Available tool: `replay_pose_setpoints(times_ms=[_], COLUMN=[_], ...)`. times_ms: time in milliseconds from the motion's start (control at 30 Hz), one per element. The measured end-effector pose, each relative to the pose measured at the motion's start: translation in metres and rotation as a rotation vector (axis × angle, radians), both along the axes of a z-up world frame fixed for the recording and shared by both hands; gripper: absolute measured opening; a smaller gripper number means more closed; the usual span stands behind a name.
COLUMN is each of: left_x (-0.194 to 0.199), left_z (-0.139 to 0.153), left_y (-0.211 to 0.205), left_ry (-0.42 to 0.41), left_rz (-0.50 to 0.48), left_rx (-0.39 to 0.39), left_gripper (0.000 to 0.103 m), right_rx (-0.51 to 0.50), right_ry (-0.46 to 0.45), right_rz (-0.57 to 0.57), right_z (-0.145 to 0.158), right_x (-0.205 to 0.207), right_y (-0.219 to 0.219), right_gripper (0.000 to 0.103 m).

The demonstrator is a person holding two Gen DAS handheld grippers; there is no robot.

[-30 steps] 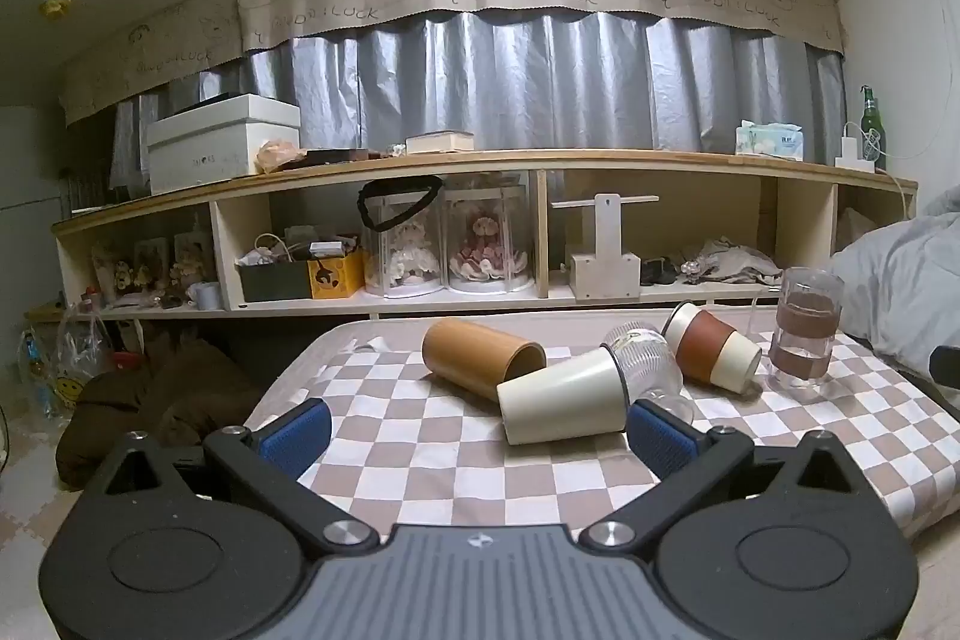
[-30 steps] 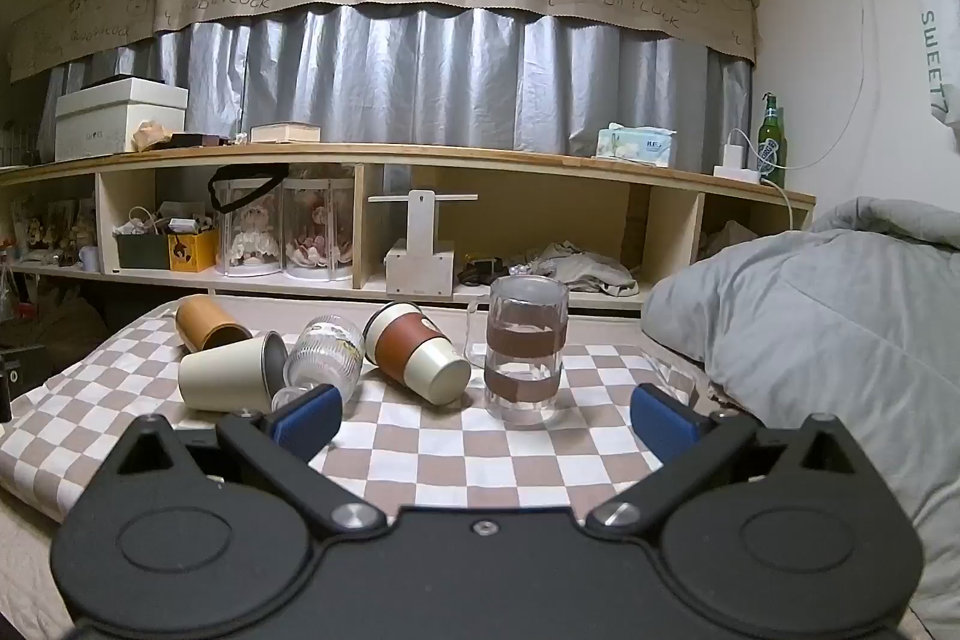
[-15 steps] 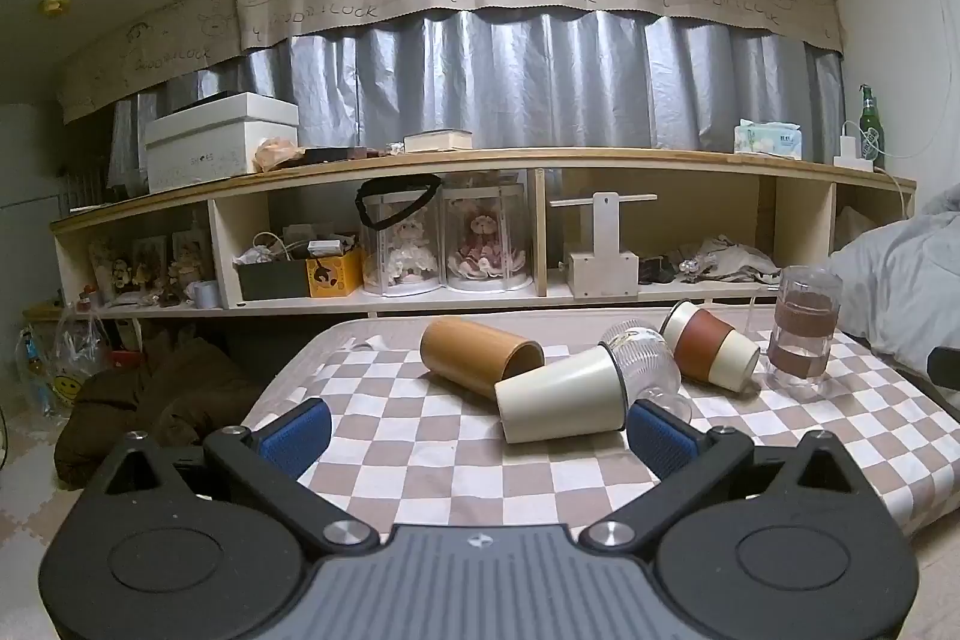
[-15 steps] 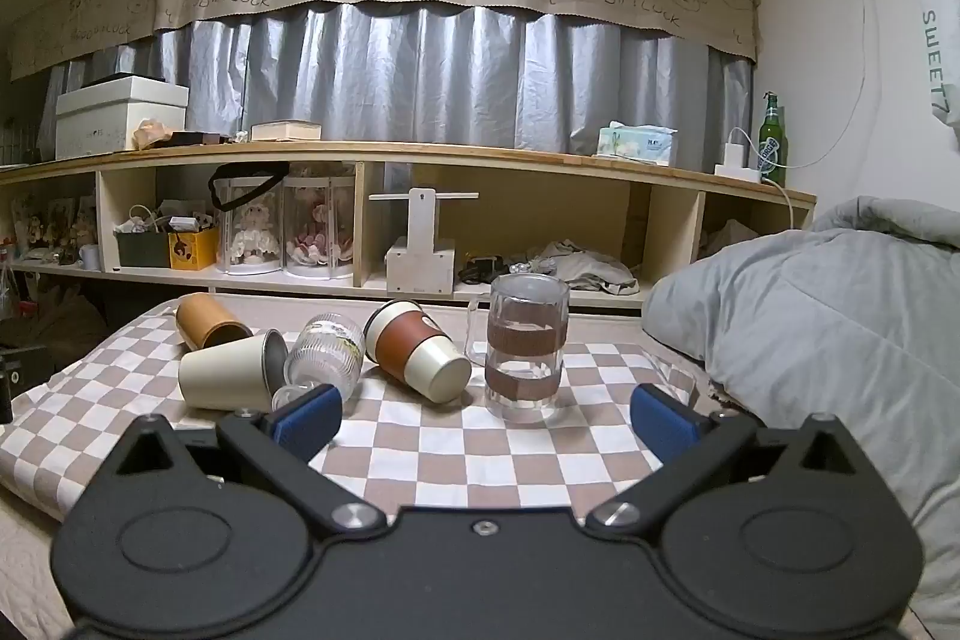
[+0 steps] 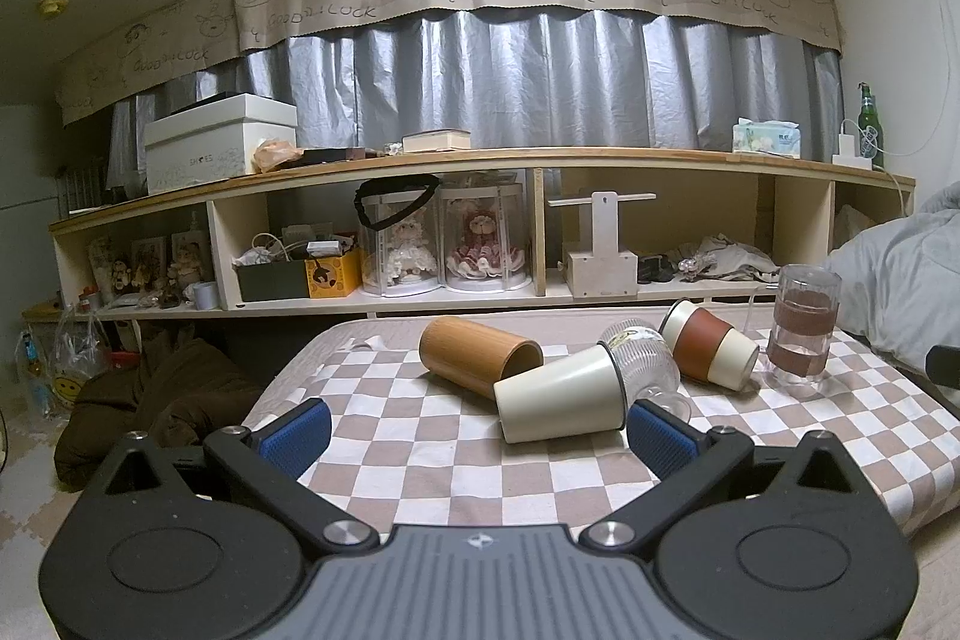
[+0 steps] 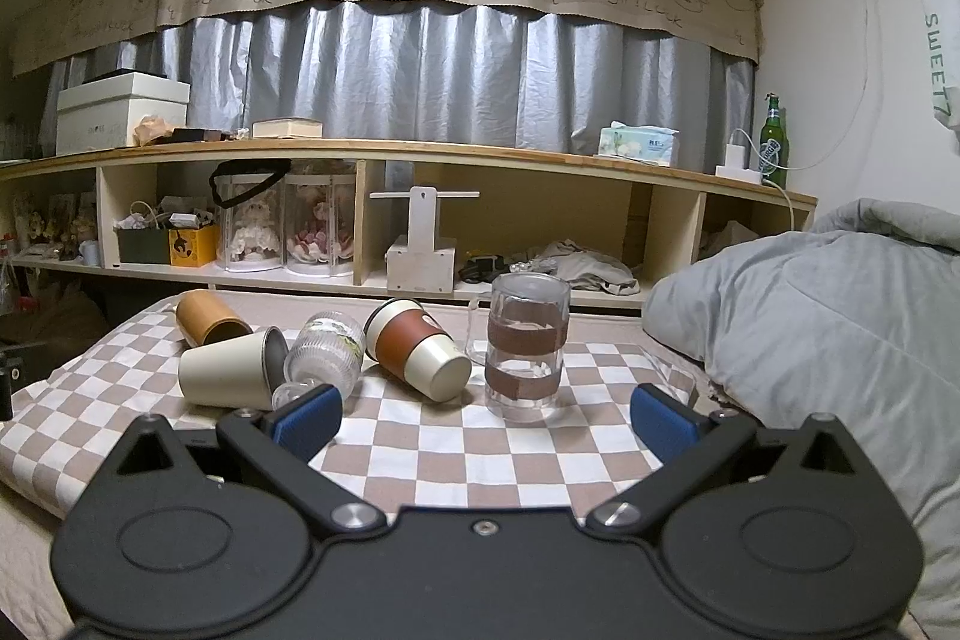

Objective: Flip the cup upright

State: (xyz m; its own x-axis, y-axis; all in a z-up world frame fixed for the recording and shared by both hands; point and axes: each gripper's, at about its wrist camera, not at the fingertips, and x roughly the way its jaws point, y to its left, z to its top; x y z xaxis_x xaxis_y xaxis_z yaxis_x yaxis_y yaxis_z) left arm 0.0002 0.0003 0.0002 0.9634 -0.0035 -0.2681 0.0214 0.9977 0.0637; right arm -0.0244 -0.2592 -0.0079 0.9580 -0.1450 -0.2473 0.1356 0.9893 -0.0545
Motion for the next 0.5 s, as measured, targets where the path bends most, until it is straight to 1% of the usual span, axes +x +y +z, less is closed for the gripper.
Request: replay_pose_setpoints(times_ms=[500], left_x=[0.0000], left_z=[0.0000], left_y=[0.0000], left_ry=[0.000], left_rz=[0.000], left_rx=[0.001], left_gripper=[0.103], right_rx=[-0.003], right_ry=[0.002], right_rz=[0.002], right_z=[-0.0002], right_x=[-0.0002], right_y=[0.0005], right_gripper=[0.103])
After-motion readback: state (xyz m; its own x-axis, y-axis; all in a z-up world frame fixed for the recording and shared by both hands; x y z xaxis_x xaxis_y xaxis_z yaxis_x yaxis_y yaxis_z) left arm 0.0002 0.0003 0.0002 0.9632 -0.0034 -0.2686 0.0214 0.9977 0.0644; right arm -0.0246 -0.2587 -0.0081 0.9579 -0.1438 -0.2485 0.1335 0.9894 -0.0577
